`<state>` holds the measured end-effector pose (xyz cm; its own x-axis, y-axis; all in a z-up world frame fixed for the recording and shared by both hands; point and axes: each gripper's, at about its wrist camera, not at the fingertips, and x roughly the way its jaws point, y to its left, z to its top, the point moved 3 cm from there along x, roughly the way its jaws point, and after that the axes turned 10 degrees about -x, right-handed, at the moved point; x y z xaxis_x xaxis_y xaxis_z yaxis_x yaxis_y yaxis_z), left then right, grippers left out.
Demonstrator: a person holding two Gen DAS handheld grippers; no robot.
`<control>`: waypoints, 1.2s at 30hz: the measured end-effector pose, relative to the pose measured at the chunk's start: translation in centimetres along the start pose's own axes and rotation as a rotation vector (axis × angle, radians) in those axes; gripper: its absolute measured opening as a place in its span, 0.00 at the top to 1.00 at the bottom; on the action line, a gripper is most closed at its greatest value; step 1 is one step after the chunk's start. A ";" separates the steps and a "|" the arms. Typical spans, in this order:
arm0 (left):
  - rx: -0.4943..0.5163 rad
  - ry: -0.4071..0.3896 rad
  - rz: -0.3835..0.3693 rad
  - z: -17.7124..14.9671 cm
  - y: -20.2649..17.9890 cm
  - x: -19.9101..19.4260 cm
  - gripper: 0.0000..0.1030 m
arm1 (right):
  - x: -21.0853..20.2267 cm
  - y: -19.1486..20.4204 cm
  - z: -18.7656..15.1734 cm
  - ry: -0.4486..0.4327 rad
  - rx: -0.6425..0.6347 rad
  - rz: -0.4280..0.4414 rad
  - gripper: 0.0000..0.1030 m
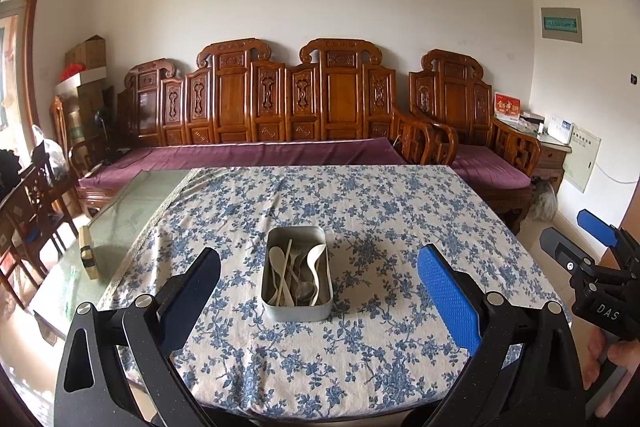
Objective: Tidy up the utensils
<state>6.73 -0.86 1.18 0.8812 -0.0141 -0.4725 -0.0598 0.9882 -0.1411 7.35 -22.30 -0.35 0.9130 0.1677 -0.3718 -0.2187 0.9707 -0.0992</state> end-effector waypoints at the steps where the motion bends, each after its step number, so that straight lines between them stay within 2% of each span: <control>1: 0.000 0.000 -0.001 0.0 0.0 0.0 0.08 | 0.0 0.0 0.0 0.000 0.000 0.001 0.03; 36: -0.009 0.001 -0.007 0.1 -0.1 -0.4 0.08 | -0.1 0.0 0.0 -0.004 -0.006 -0.001 0.03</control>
<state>6.48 -0.93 1.46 0.8810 -0.0214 -0.4726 -0.0577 0.9867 -0.1521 7.27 -22.26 -0.28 0.9146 0.1676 -0.3679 -0.2200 0.9698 -0.1051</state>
